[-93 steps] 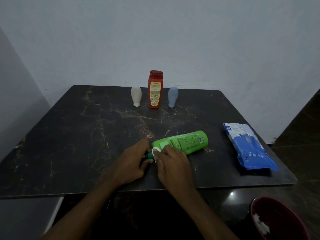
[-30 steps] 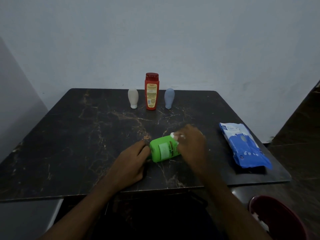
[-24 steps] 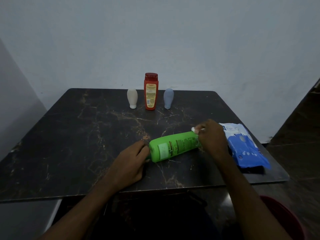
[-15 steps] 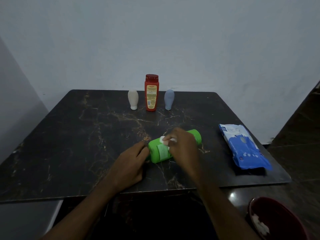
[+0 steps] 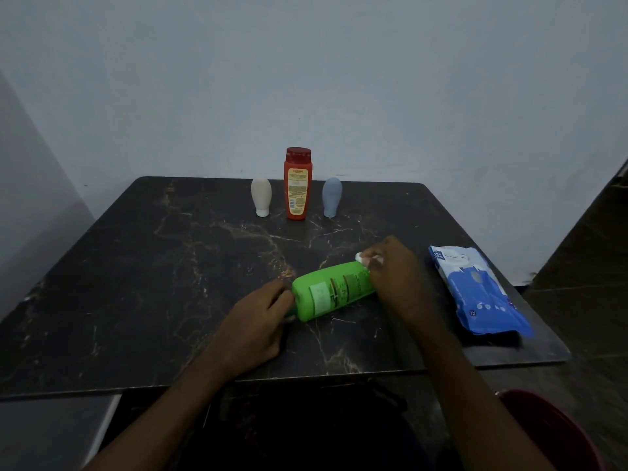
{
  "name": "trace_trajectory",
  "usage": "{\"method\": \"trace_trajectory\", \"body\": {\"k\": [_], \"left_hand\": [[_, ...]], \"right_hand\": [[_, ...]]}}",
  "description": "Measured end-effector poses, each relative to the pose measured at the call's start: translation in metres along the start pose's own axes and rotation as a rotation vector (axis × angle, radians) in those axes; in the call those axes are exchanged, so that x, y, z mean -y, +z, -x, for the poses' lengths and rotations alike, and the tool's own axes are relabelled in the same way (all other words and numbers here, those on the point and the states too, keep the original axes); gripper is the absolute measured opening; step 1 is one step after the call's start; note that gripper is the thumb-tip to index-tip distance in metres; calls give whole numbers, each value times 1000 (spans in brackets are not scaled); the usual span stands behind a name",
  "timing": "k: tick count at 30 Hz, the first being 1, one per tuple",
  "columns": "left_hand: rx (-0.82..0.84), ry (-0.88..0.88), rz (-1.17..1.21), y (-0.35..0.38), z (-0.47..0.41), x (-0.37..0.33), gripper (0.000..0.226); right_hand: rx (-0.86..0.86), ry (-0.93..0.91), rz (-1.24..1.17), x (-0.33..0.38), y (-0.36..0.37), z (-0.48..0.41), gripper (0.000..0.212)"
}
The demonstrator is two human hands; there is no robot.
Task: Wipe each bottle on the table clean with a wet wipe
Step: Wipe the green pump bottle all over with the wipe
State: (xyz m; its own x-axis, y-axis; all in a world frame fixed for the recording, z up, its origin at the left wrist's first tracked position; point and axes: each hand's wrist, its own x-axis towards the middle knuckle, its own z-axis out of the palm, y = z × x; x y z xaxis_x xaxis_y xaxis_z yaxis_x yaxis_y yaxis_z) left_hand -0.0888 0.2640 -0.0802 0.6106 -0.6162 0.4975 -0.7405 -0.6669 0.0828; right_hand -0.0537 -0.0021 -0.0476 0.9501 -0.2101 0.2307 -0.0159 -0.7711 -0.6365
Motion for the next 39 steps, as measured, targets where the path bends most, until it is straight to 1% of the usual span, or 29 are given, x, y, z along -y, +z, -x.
{"method": "trace_trajectory", "body": {"k": [4,6,9,12,14,17,20,22,23,25,26,28,30,31,33,34,37,39], "left_hand": [[-19,10,-11,0,1,0,35],[-14,4,-14,0,1,0,35],[14,-13,4,2,3,2,39],[14,-9,17,1,2,2,39],[-1,3,20,-1,1,1,36],[-26,24,33,-2,-1,0,30],[-44,23,43,-1,-1,0,31],[-48,18,41,0,0,1,31],[-49,16,40,0,0,1,31],[-48,7,46,0,1,2,33],[-47,0,53,0,1,2,34],[-47,-8,60,1,1,3,34],[-50,-3,61,2,1,5,26],[-45,-3,61,3,2,5,21],[-29,-10,67,3,2,7,20],[-25,-15,70,4,2,7,20],[-20,-17,80,5,3,8,20],[-25,-12,88,5,2,7,21]], "right_hand": [[39,-74,-67,30,22,17,16],[90,-158,-82,50,30,29,18],[149,-292,-17,68,40,41,19],[134,-330,8,63,39,37,23],[99,-308,54,49,32,27,29],[60,-171,172,11,14,2,34],[-37,-29,130,-25,-7,-18,20],[-20,26,129,-40,-15,-22,18],[6,53,107,-47,-15,-22,20],[23,117,-4,-57,-11,-13,19],[-3,157,-77,-62,-8,-6,20],[-148,230,-219,-67,-2,6,18],[-279,216,-302,-62,-2,16,9],[-296,181,-337,-58,-3,18,9],[-260,136,-379,-49,-2,24,11],[-247,126,-354,-46,1,27,12],[-273,96,-146,-38,13,41,17],[-250,51,-80,-23,21,52,18]]}}
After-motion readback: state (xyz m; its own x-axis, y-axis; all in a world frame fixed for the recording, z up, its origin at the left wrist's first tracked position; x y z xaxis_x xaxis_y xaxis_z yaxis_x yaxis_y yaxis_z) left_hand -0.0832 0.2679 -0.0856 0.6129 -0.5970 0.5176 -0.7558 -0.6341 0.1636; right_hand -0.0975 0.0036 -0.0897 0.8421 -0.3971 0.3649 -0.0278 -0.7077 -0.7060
